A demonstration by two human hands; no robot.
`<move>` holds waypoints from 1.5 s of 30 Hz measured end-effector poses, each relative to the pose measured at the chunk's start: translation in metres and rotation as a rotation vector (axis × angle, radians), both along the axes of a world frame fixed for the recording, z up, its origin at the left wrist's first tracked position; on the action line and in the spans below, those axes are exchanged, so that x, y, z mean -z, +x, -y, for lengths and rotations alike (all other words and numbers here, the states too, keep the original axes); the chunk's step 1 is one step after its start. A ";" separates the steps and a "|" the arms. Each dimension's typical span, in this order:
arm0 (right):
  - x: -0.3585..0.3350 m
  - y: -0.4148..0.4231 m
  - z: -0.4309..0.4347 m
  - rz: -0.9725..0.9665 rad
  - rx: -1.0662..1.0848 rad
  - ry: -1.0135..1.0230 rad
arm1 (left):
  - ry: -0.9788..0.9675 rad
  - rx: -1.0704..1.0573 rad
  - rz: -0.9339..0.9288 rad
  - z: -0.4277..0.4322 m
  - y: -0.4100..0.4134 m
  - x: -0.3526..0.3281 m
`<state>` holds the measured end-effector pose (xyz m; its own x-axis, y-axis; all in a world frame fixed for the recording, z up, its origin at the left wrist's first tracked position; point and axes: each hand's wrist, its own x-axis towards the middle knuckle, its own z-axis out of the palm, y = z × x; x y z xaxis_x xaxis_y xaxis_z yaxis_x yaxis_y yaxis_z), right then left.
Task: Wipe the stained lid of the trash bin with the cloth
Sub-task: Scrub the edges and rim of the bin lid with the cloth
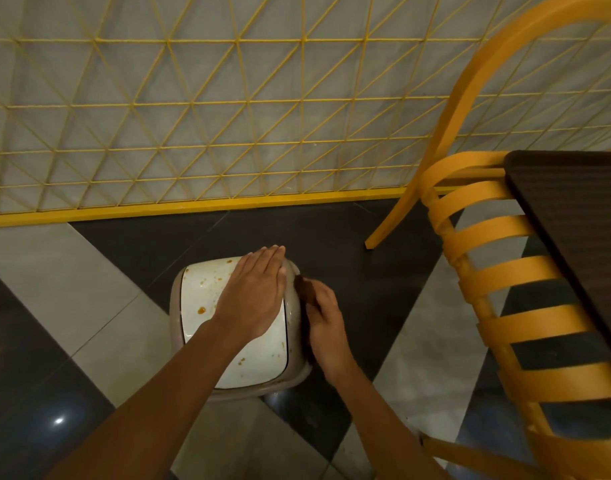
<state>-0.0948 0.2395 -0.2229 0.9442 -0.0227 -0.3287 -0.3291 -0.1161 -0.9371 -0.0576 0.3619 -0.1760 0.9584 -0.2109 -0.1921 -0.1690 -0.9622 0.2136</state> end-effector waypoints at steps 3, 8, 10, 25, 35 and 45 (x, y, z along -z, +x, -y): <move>-0.015 0.041 -0.001 -0.117 -0.065 0.029 | -0.012 0.001 0.007 -0.001 0.000 0.000; -0.011 0.048 -0.006 -0.170 -0.063 0.071 | -0.024 -0.008 0.027 -0.001 -0.001 0.000; -0.003 0.022 -0.005 -0.089 -0.017 0.061 | -0.007 -0.006 0.034 -0.001 -0.002 0.001; -0.002 0.020 -0.006 -0.134 0.066 0.051 | 0.008 -0.013 0.021 0.000 -0.001 0.003; -0.021 -0.018 -0.014 0.042 0.127 -0.107 | 0.007 -0.021 0.021 0.001 -0.001 0.004; -0.017 0.000 -0.016 0.107 0.085 -0.136 | -0.009 -0.007 0.041 -0.001 0.001 0.005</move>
